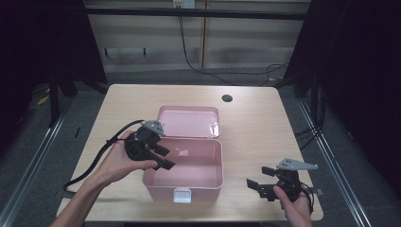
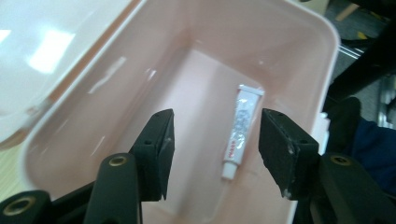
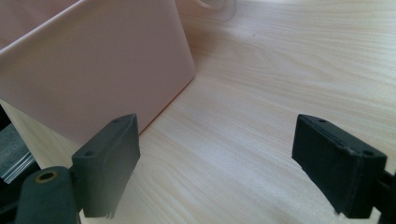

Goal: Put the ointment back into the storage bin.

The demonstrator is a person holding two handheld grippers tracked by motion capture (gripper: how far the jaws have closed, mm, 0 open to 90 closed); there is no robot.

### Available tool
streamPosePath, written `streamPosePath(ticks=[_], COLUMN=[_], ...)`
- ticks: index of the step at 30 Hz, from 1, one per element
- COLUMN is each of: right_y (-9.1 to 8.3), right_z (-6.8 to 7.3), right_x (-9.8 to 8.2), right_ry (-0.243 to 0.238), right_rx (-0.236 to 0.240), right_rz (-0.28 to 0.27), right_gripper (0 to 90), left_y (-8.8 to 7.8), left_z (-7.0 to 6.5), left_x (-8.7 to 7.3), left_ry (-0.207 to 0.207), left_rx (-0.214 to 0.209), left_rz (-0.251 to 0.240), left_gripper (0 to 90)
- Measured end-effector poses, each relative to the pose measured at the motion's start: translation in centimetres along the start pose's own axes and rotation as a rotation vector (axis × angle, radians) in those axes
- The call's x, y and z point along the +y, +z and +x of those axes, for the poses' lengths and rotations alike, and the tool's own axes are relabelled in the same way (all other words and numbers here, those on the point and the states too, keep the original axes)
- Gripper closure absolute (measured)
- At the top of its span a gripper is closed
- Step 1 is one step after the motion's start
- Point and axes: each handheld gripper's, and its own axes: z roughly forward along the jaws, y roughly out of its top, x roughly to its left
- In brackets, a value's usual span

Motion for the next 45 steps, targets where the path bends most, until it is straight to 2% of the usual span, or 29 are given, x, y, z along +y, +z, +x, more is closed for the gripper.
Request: streamPosePath(ticks=[2,7,8,10,11,12,13,14,16,18,21,24,25,26,30,31,32,38,41,42,44,45], right_y=[-0.1,-0.2,-0.1,-0.1,-0.1,-0.1,-0.1,0.0,0.0,0.0,0.2,0.2,0.2,0.2,0.2,0.2,0.2,0.5,0.6,0.6,0.6,0.7], right_z=[-0.1,-0.1,-0.1,-0.1,-0.2,-0.2,-0.2,-0.2,-0.2,-0.1,-0.2,-0.2,-0.2,-0.2,-0.2,-0.2,-0.2,0.0,0.0,0.0,0.0,0.0], right_x=[0.0,-0.1,-0.1,-0.1,-0.1,-0.1,-0.1,-0.1,-0.1,-0.1,-0.2,-0.2,-0.2,-0.2,-0.2,-0.2,-0.2,-0.2,-0.3,-0.3,-0.3,-0.4], right_ry=[0.0,0.002,0.003,0.004,0.002,0.002,0.004,0.005,0.008,0.011,0.01,0.01,0.008,0.011,0.013,0.012,0.012,0.003,0.007,0.007,0.009,0.015], right_rx=[-0.006,-0.014,-0.014,-0.015,-0.014,-0.014,-0.015,-0.018,-0.016,-0.017,-0.022,-0.023,-0.023,-0.024,-0.025,-0.023,-0.023,-0.014,-0.018,-0.018,-0.018,-0.021], right_rz=[-0.004,-0.002,-0.001,-0.001,-0.003,-0.003,-0.001,-0.001,-0.001,0.001,0.02,0.018,0.018,0.018,0.02,0.022,0.022,0.031,0.033,0.033,0.04,0.044], right_gripper=[14.4,14.4,14.4,14.3,14.3,14.3,14.3,14.3,14.3,14.3,14.3,14.3,14.3,14.3,14.3,14.3,14.3,14.3,14.3,14.3,14.3,14.2], left_y=[-0.6,-2.4,-2.6,-3.1,-3.5,-3.5,-3.7,-3.7,-3.7,-3.5,-3.4,-3.3,-3.3,-3.3,-2.7,-2.3,-2.3,-1.0,-0.2,-0.2,0.2,0.3], left_z=[0.3,1.0,1.0,1.3,1.6,1.6,1.7,1.8,2.0,2.1,2.3,2.4,2.4,2.4,2.4,2.6,2.6,3.0,3.2,3.2,3.2,3.3], left_x=[-0.4,-2.1,-2.6,-3.4,-4.2,-4.2,-4.7,-5.0,-5.8,-6.6,-8.2,-8.7,-9.0,-9.3,-10.6,-11.2,-11.2,-13.2,-14.1,-14.1,-14.4,-14.6], left_ry=[-0.001,-0.033,-0.071,-0.077,-0.097,-0.097,-0.105,-0.112,-0.126,-0.136,-0.162,-0.161,-0.163,-0.155,-0.156,-0.172,-0.172,-0.209,-0.246,-0.246,-0.262,-0.265], left_rx=[0.002,0.047,0.05,0.058,0.073,0.073,0.096,0.085,0.092,0.085,0.099,0.099,0.106,0.111,0.138,0.139,0.139,0.144,0.164,0.164,0.197,0.187], left_rz=[-0.002,-0.063,-0.104,-0.147,-0.183,-0.183,-0.199,-0.194,-0.198,-0.166,-0.185,-0.177,-0.177,-0.17,-0.172,-0.182,-0.182,-0.161,-0.144,-0.144,-0.13,-0.133], left_gripper=[43.5,38.5,38.5,37.0,36.2,36.2,36.2,36.0,35.6,34.8,36.1,36.2,36.2,41.2,41.0,41.0,41.0,39.6,37.5,37.4,37.4,37.4])
